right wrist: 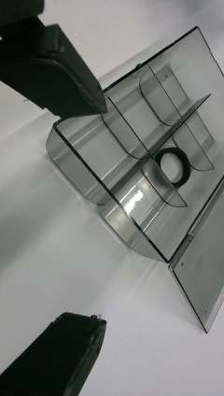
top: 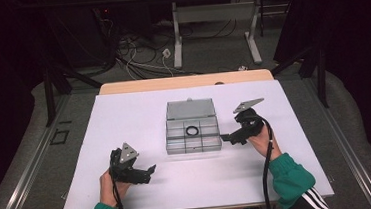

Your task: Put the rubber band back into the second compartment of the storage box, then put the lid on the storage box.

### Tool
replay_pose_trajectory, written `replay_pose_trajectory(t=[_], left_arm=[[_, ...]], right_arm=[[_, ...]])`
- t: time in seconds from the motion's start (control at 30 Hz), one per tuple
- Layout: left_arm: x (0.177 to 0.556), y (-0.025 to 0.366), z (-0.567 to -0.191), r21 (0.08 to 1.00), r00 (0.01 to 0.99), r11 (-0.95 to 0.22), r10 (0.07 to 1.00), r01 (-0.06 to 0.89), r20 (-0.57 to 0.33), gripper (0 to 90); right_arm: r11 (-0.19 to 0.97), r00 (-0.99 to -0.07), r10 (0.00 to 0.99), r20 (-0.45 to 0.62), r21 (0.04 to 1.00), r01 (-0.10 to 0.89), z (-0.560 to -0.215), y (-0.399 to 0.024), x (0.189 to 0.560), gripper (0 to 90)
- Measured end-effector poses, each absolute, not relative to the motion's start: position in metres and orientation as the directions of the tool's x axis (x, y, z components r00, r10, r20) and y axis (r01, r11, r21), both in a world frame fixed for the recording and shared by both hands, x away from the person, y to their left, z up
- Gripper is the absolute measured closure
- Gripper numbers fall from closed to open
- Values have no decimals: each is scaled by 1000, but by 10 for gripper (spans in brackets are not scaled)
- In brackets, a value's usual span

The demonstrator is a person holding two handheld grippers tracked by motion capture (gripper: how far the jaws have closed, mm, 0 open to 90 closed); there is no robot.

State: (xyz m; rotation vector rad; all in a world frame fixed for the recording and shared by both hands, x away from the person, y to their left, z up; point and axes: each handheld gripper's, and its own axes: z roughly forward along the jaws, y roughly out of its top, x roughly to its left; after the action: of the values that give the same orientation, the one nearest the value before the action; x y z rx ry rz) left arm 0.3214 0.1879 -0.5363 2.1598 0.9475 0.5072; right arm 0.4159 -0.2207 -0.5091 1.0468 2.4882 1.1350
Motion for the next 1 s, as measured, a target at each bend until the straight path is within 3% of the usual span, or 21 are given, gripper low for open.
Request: replay_pose_trajectory(t=[0.63, 1.0], left_arm=[[343, 151, -530, 711, 693, -515, 719, 480, 53, 0], [360, 140, -522, 727, 652, -459, 758, 511, 20, 4]], right_arm=[[456, -708, 701, 82, 713, 533, -511, -223, 419, 0], [446, -707, 701, 90, 718, 534, -514, -220, 419, 0]])
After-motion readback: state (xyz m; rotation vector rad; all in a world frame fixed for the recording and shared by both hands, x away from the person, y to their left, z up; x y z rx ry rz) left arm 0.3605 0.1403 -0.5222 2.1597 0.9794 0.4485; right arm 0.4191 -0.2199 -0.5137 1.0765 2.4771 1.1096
